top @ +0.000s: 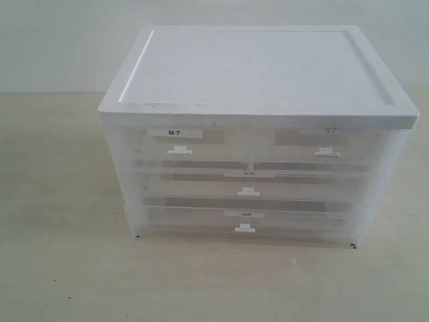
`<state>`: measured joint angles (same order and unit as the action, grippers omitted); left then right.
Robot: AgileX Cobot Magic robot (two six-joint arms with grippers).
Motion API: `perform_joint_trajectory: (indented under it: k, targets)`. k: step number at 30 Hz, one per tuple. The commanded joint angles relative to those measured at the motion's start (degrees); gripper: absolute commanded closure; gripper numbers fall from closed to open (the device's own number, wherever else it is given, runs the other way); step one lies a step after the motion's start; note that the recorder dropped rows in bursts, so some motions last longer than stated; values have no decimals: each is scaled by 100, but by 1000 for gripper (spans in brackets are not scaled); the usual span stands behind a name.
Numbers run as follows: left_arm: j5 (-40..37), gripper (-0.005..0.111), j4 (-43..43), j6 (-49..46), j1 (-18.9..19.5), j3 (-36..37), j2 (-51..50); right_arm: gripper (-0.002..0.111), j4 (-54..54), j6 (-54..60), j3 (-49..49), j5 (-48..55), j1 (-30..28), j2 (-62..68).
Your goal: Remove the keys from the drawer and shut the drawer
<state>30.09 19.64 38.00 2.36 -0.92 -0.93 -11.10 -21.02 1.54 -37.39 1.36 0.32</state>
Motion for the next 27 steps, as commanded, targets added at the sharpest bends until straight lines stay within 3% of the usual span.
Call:
perform_joint_trajectory:
  k: [1, 13, 19, 24, 27]
  targets:
    - [1058, 102, 1974, 1450, -27, -333, -478, 108, -72, -92, 495, -77, -20, 467]
    - [2102, 102, 3711, 1405, -27, -652, -2892, 108, -2764, -1162, 1349, -704, -20, 3214]
    - [3162, 102, 3717, 402, -27, -652, -4520, 108, -3669, -1261, 1547, -1719, -20, 4545]
    - [3987, 102, 3471, -453, -27, -652, -6104, 108, -3918, -974, 1932, -1767, -20, 5449]
    - [3987, 102, 3324, -947, -41, -677, -6967, 108, -3931, -974, 2244, -1767, -20, 5726]
